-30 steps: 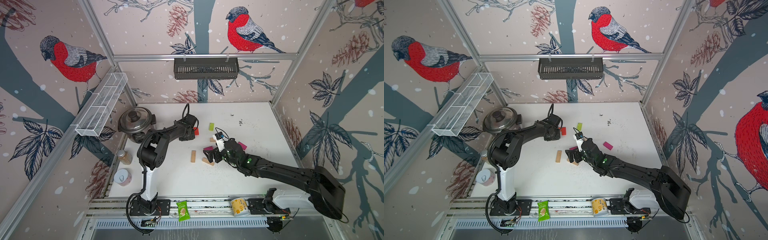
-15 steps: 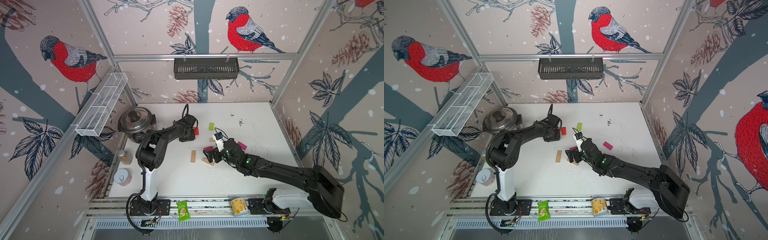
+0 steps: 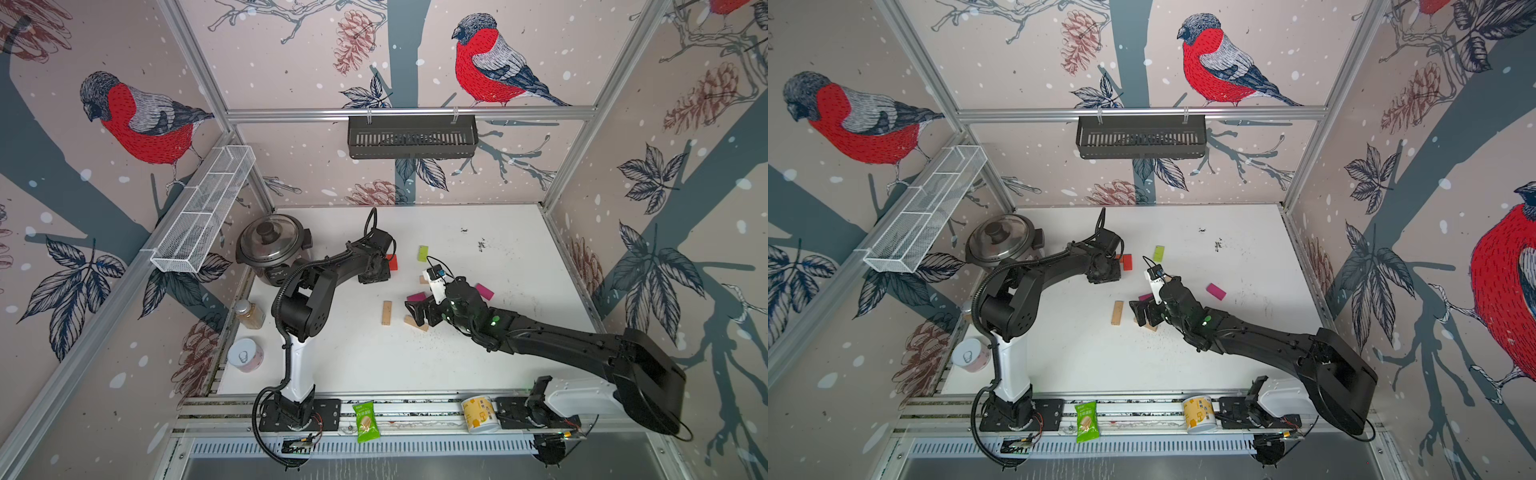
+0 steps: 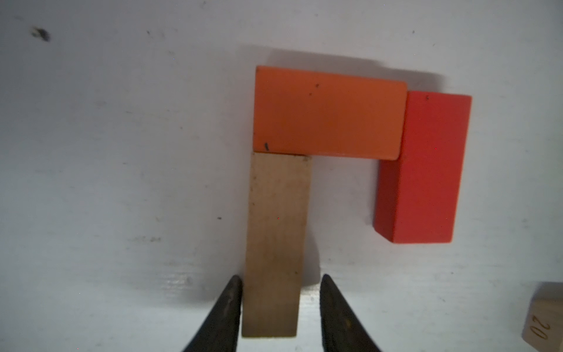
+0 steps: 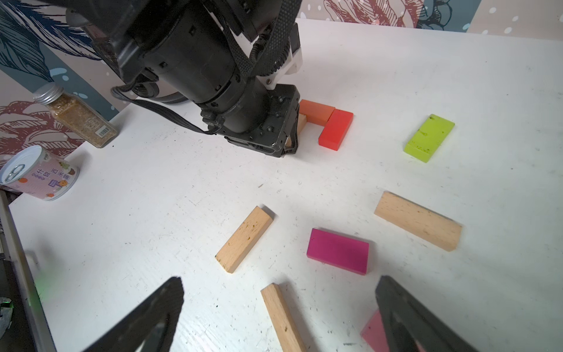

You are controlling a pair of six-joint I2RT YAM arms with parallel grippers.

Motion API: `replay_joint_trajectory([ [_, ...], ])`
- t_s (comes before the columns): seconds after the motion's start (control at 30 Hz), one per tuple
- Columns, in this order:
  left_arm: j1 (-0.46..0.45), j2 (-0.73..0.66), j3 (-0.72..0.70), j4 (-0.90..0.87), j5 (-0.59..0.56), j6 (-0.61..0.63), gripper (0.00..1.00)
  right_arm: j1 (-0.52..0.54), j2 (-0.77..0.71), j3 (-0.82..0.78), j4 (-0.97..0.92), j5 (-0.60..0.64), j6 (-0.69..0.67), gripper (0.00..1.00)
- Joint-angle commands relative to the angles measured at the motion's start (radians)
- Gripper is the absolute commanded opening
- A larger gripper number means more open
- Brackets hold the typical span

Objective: Assemble the letter p with building blocks
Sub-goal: Assemble the building block at the center of the board, then adjust the building block at the center of the board.

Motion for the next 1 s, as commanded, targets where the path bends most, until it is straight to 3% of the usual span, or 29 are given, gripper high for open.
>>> replay_joint_trajectory([
  [0.0, -0.002, 0.012, 0.004, -0.021, 0.018, -0.003, 0.41, 0.006, 0.006, 0.010, 0.011, 0.018, -0.015, 1.00],
  [0.97, 0.000, 0.078, 0.085, -0.069, -0.049, -0.014, 0.42, 0.030, 0.029, 0.027, -0.003, 0.043, -0.030, 1.00],
])
